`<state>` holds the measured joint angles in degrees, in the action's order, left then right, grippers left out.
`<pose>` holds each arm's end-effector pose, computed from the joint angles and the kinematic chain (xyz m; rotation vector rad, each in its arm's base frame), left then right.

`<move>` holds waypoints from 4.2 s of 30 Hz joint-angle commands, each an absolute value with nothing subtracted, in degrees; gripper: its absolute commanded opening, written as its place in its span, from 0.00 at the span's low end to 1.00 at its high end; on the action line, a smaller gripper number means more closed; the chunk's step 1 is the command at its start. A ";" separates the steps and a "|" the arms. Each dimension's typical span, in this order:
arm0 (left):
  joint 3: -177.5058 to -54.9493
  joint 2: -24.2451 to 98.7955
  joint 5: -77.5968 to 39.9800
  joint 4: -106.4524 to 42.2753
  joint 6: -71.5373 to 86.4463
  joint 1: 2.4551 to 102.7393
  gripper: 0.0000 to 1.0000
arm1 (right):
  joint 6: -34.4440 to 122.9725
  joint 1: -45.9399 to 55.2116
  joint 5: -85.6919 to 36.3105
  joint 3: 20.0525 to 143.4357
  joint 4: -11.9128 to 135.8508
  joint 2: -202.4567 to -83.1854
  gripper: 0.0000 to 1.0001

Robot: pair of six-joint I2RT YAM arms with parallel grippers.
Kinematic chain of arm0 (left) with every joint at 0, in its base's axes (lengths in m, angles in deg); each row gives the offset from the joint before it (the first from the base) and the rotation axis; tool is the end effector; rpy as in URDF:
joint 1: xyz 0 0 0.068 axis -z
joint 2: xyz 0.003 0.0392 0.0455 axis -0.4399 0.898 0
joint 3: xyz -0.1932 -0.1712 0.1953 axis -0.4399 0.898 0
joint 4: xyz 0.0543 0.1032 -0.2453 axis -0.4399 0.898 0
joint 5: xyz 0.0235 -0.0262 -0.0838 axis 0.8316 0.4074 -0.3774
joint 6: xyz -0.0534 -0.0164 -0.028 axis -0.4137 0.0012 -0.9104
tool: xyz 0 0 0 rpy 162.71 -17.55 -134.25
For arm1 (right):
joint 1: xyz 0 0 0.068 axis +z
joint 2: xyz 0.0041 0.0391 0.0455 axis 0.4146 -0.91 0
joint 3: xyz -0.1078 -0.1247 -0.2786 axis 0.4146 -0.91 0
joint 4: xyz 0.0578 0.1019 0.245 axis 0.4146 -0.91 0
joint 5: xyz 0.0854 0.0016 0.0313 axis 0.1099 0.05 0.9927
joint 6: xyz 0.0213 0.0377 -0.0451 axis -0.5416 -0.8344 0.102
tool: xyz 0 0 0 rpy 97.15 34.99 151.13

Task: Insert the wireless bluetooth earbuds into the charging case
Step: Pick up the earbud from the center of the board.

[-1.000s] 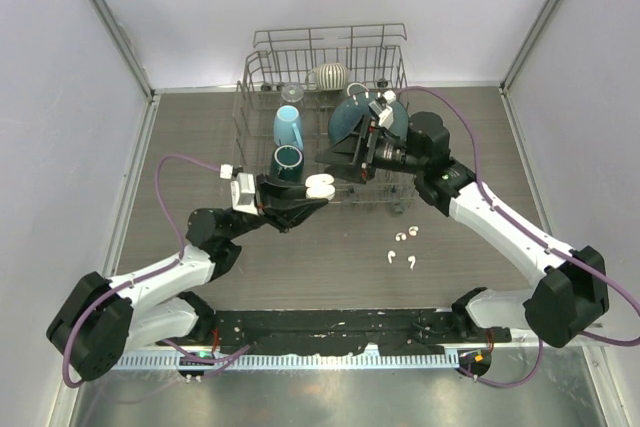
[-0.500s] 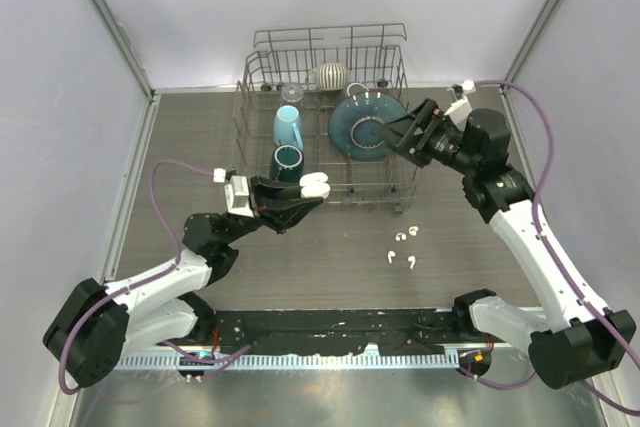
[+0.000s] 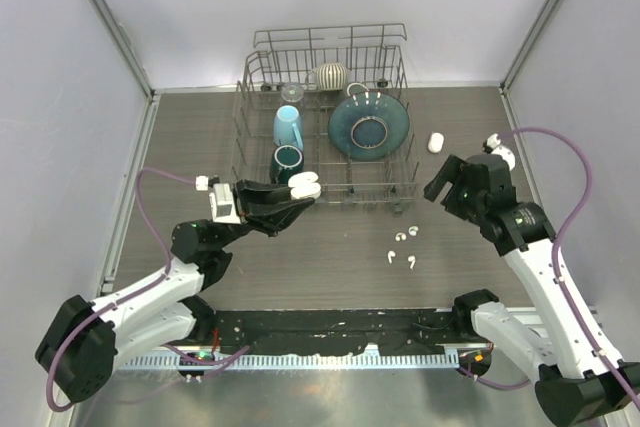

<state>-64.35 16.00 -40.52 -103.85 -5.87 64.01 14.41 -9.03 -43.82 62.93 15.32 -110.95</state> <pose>0.1186 -0.1223 0.3512 0.6240 0.8472 -1.2286 0.1489 0.0313 0.3694 0.5201 2.1986 0.2623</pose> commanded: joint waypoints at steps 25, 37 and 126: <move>-63.40 12.85 -40.69 -106.63 -4.78 63.89 0.00 | -0.78 6.80 -50.96 40.91 17.38 -116.23 0.53; -63.83 13.90 -40.69 -106.80 -4.78 63.98 0.00 | 3.44 6.80 -47.36 36.88 27.32 -120.36 0.47; -64.36 14.16 -40.17 -104.08 -3.91 63.98 0.00 | 1.24 7.41 -46.92 34.50 28.64 -123.44 0.41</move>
<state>-63.33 14.62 -40.59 -102.43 -5.50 64.01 -0.38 6.97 -45.78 33.79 29.48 -123.13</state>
